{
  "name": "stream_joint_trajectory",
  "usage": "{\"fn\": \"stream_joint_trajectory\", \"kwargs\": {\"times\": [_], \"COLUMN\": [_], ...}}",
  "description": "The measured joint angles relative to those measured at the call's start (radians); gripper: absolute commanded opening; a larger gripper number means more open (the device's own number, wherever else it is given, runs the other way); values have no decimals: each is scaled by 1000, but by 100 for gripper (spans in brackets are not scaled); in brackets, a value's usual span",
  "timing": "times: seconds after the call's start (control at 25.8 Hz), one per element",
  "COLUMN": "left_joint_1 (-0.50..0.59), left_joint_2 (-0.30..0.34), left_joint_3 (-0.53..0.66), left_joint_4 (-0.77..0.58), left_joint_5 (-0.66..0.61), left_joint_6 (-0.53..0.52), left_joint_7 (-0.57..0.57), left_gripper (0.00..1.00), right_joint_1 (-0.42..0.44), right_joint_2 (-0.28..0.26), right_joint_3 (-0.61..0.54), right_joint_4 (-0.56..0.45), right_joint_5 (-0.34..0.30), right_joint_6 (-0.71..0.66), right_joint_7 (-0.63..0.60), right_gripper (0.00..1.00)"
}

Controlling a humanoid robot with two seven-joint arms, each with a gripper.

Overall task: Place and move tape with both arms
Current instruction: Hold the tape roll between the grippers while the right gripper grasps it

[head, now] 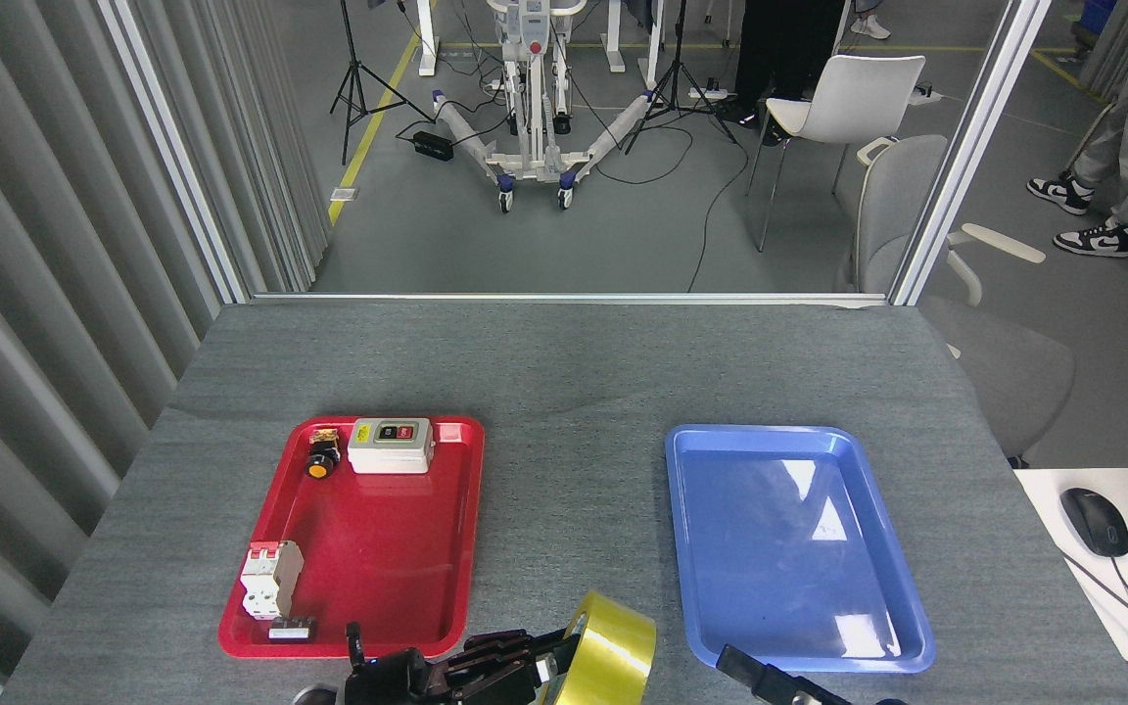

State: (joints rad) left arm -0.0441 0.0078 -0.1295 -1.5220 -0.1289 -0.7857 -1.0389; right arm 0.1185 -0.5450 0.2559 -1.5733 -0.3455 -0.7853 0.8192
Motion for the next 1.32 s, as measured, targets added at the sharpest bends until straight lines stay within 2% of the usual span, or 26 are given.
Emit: {"fn": "stream_joint_trajectory", "kwargs": {"times": [0.12,0.35,0.74,0.97,1.2,1.32], "left_joint_1": [0,-1,-3,-3,-3,-2], "left_joint_2": [0,-2,-6,-6,-4,-3], "left_joint_3": [4,10,11,13,23,30], "left_joint_4": [3,10,14,12,12,11], "left_joint_5": [0,0,-3,-6,-9,-9], "left_joint_6": [0,0,0,0,0,0], "left_joint_7": [0,0,-1,-1,-1,-1], "left_gripper": [0,0,0,0,0,0], "right_joint_1": [-2,-13,-37,-81,-94,-110], "right_joint_2": [-17,-17,66,71,84,87], "right_joint_3": [41,108,167,210,222,223], "right_joint_4": [-8,-13,-19,-34,-53,-57], "right_joint_5": [-4,9,45,36,35,35], "right_joint_6": [0,0,0,-1,-1,-1], "right_joint_7": [-8,-18,-10,-7,-13,-20], "right_gripper": [100,100,100,100,95,89]}}
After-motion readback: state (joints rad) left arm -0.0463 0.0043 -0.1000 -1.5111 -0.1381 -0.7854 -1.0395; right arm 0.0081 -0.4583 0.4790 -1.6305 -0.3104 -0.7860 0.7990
